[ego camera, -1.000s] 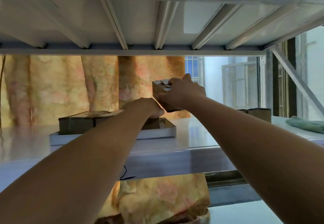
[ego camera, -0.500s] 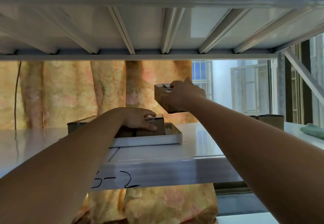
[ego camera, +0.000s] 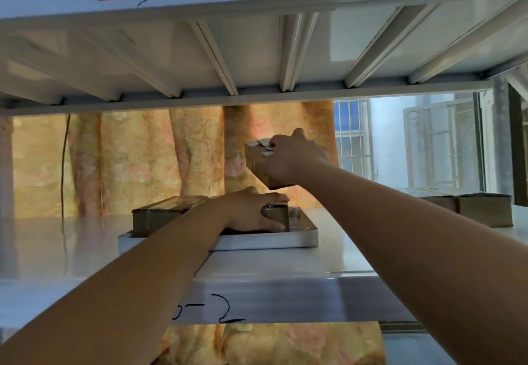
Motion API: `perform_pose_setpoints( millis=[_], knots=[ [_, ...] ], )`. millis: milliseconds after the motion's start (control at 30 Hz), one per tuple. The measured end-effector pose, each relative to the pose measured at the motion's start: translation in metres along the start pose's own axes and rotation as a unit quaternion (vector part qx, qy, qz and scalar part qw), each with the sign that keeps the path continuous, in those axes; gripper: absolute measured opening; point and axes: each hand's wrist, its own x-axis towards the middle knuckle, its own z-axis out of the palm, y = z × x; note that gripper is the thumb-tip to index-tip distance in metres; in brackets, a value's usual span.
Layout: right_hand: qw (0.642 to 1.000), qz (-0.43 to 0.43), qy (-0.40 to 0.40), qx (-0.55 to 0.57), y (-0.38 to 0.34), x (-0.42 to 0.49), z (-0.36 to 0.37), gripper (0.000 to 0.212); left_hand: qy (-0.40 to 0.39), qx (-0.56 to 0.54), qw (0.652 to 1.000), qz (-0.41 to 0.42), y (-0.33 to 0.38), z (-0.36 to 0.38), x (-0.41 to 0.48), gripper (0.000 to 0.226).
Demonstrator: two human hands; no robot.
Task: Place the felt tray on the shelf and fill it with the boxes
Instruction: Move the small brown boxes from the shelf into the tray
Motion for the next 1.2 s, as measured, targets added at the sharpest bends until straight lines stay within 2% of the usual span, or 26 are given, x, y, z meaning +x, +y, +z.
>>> perform_pose_setpoints(
  millis=[233, 533, 700, 867, 1033, 1200],
  knots=[
    [1.000, 0.012, -0.004, 0.004, -0.004, 0.008, 0.007, 0.056, 0.067, 0.059, 0.994, 0.062, 0.006, 0.007, 0.002, 0.064],
    [0.996, 0.084, -0.012, 0.036, 0.018, 0.015, 0.026, 0.057, 0.079, 0.072, 0.987, 0.117, 0.005, 0.010, 0.000, 0.055],
    [0.992, 0.110, -0.014, 0.053, 0.032, 0.011, 0.046, 0.057, 0.119, 0.089, 0.984, 0.095, 0.007, 0.011, -0.001, 0.059],
    [0.979, 0.170, -0.038, 0.108, 0.045, 0.013, 0.057, 0.054, 0.126, 0.101, 0.985, 0.063, 0.010, 0.012, 0.002, 0.059],
    [0.983, 0.168, -0.063, 0.043, 0.055, 0.012, 0.061, 0.053, 0.129, 0.100, 0.986, 0.033, 0.013, 0.014, 0.004, 0.058],
    [0.981, 0.164, -0.100, 0.028, 0.054, 0.012, 0.066, 0.054, 0.139, 0.103, 0.985, 0.007, 0.010, 0.017, 0.006, 0.057]
  ],
)
